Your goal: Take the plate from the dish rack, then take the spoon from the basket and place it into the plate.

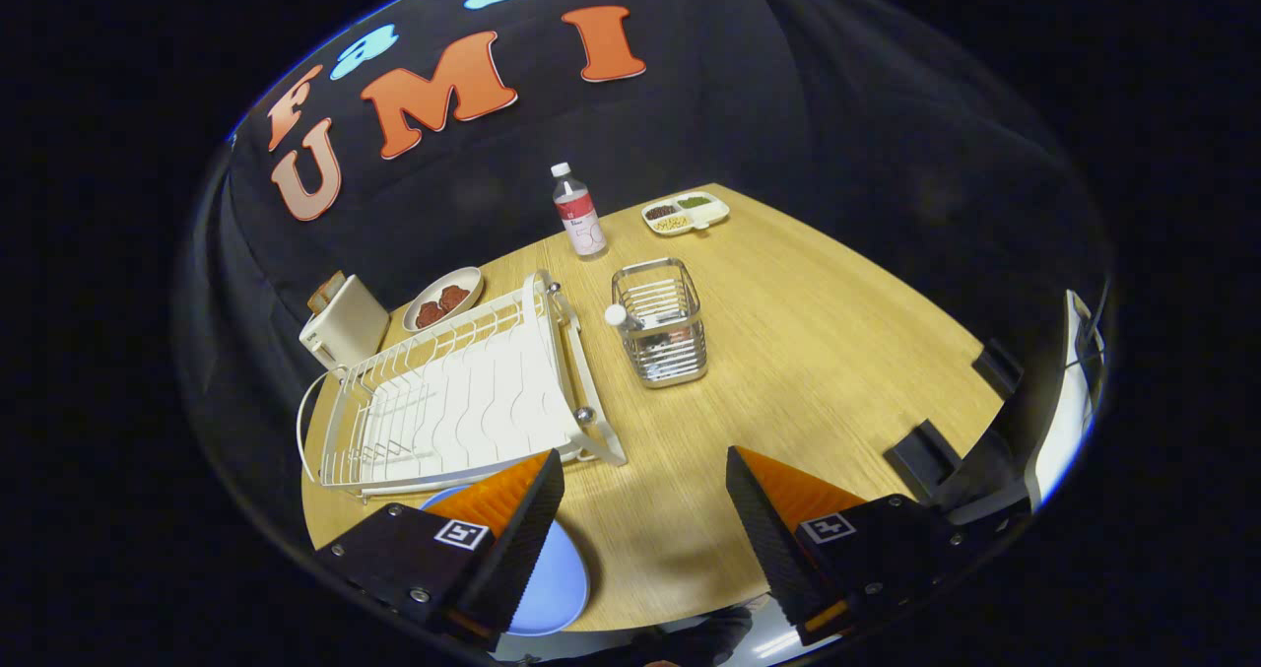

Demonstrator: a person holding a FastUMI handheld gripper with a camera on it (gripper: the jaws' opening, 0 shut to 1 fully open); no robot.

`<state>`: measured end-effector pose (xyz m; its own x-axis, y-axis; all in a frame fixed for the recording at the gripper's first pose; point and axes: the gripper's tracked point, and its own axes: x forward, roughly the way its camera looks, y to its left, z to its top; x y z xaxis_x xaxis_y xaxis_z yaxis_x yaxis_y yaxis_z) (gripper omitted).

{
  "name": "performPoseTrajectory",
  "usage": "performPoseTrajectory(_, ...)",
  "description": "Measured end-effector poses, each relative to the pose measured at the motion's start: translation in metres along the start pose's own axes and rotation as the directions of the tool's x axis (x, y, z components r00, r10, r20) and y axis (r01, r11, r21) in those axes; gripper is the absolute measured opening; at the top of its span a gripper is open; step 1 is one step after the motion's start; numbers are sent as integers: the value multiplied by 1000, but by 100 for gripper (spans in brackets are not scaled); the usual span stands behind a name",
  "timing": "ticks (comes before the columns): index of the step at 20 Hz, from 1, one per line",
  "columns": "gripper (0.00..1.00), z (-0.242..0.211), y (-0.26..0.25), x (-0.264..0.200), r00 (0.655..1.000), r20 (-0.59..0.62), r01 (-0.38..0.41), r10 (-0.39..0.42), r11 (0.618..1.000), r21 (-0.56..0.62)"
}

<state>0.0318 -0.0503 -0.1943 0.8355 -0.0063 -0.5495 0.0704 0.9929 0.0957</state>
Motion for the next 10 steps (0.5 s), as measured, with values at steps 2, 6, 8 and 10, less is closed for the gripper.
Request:
performPoseTrajectory(2,99,14,0,3,1000,29,-1,2,999,-37)
performPoseTrajectory(6,99,45,3,13,994,104,-6,17,995,-100)
performPoseTrajectory(8,98,57,6,20,991,131,-16,31,993,-120)
performPoseTrajectory(10,99,67,8,27,987,155,-17,39,990,-139)
